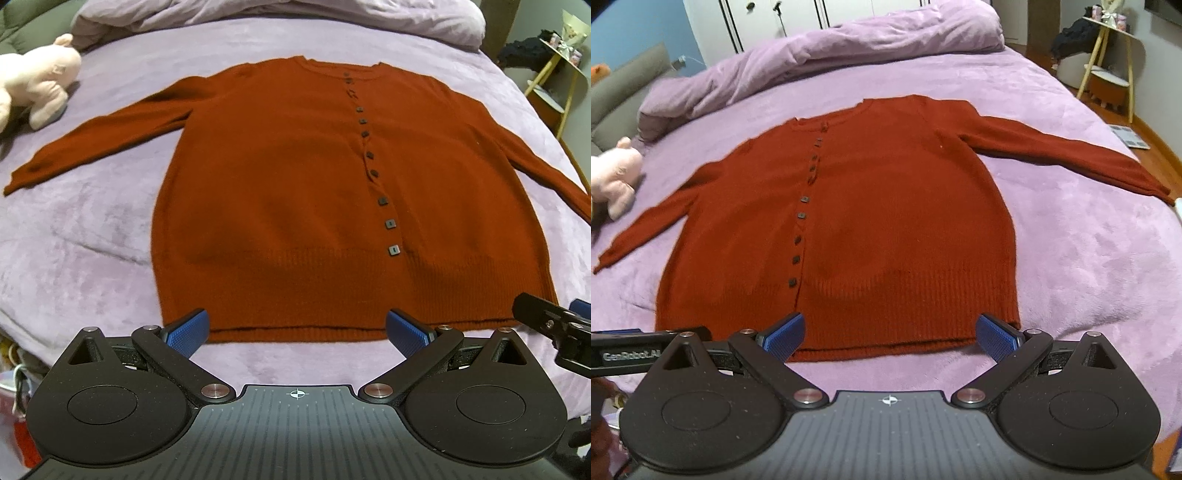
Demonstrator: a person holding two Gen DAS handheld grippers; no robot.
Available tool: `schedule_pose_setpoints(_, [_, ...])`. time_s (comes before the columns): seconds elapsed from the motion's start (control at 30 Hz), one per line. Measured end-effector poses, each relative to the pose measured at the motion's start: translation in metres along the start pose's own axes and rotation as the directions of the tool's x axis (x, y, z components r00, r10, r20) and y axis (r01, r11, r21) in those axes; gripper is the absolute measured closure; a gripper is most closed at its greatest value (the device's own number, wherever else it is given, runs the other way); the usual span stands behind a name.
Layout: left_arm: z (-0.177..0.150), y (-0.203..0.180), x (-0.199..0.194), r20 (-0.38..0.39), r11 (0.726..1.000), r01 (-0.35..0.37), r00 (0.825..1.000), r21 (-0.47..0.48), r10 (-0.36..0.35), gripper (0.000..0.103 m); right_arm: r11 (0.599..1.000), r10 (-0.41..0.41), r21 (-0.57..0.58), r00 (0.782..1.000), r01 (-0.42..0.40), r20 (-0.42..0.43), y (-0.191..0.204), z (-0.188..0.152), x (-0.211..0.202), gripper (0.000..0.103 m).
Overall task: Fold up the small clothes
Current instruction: 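Grasp a cardigan sleeve with the right tool and lift it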
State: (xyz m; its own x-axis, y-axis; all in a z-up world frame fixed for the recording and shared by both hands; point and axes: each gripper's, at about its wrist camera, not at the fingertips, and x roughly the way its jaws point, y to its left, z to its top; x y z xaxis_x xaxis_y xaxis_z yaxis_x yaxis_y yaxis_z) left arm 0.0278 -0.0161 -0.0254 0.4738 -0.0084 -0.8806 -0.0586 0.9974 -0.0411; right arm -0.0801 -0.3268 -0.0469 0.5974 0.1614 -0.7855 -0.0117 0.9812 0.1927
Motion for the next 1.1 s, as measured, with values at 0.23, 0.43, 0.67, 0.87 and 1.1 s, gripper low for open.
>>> schedule_pose_setpoints(0.23, [0.018,0.007,0.006,0.157,0.996,0.08,0.985,-0.037,-0.073,0.0,0.988,0.113,0.071,0.962,-0.135,0.25,-0.056,0.02,-0.004,0.004])
schedule_pose_setpoints(0.43, [0.068,-0.002,0.025,0.207,0.991,0.123,0.972,-0.048,-0.11,0.0,0.85,-0.071,0.517,0.947,-0.107,0.313,-0.204,0.069,0.033,0.005])
schedule_pose_setpoints(0.67, [0.101,-0.028,0.052,0.239,0.994,0.11,0.965,-0.004,-0.106,0.0,0.32,-0.2,0.918,0.93,-0.234,0.307,-0.359,0.045,0.085,0.056])
schedule_pose_setpoints(0.87, [0.112,-0.032,0.075,0.184,0.983,0.181,0.967,-0.015,-0.175,0.002,0.213,-0.255,0.93,0.902,-0.299,0.348,-0.389,0.047,0.112,0.065])
schedule_pose_setpoints(1.1, [0.133,-0.029,0.086,0.177,0.961,0.276,0.947,-0.02,-0.268,0.01,0.431,-0.353,0.898,0.897,-0.095,0.264,-0.374,0.095,0.113,0.095])
